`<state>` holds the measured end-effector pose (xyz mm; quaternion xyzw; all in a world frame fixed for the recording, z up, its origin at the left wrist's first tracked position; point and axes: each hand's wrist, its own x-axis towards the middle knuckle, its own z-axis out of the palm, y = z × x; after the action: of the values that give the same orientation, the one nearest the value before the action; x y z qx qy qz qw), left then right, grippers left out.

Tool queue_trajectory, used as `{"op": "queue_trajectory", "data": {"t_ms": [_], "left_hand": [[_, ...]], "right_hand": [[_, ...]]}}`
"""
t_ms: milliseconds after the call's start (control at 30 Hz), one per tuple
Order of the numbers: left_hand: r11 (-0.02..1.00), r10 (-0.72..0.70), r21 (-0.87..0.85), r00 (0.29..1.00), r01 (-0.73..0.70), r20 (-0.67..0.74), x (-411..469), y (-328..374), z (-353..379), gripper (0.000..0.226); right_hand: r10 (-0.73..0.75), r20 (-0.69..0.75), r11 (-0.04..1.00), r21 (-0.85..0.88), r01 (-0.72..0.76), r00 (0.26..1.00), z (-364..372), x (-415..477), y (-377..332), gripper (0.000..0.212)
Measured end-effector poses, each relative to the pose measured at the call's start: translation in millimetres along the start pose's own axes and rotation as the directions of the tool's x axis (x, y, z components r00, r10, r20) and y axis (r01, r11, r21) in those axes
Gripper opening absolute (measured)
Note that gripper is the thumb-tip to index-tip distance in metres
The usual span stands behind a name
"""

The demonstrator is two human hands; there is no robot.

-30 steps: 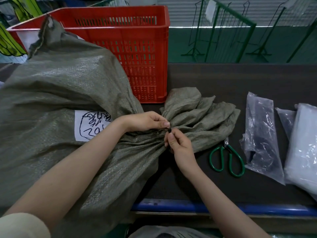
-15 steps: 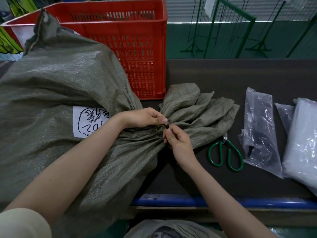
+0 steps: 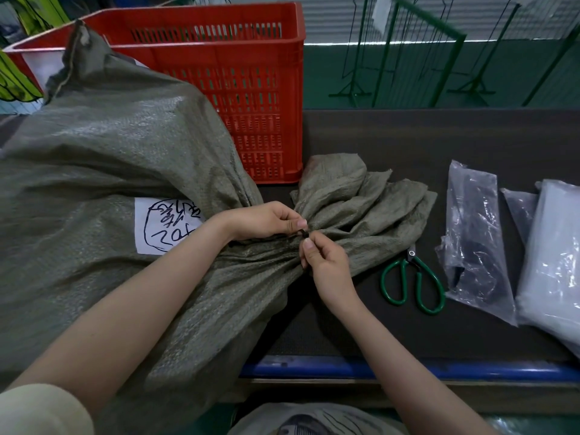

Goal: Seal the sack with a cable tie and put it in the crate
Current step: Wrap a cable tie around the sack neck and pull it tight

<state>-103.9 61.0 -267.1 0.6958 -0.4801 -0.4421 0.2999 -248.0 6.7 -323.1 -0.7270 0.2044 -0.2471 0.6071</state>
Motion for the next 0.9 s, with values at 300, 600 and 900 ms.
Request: {"op": "queue_trajectory", "data": {"t_ms": [300,600,900], "left_hand": [[1.000,-0.007,-0.015,0.999,0.006,-0.050,2.8,-4.2,-2.4,0.034],[0.999,-0.020,-0.042,0.998,0.017,-0.058,1.5,-4.0,-0.9,0.035],[1.000,-0.012,-0.016,0.998,0.011,-0.066,0.5,-3.6,1.0,0.031]], "right_hand": [[-0.011,-0.111,1.000,0.014,0.013,0.994,0.5,-2.6,-3.6,0.015],[-0.229,-0.240,0.954,-0.250,0.168,0.943,1.8,-10.2,0.7,0.017],[-0.046,-0.107,0.995,0.083,0.055,0.993,2.8,-3.9,-3.3,0.033]]}}
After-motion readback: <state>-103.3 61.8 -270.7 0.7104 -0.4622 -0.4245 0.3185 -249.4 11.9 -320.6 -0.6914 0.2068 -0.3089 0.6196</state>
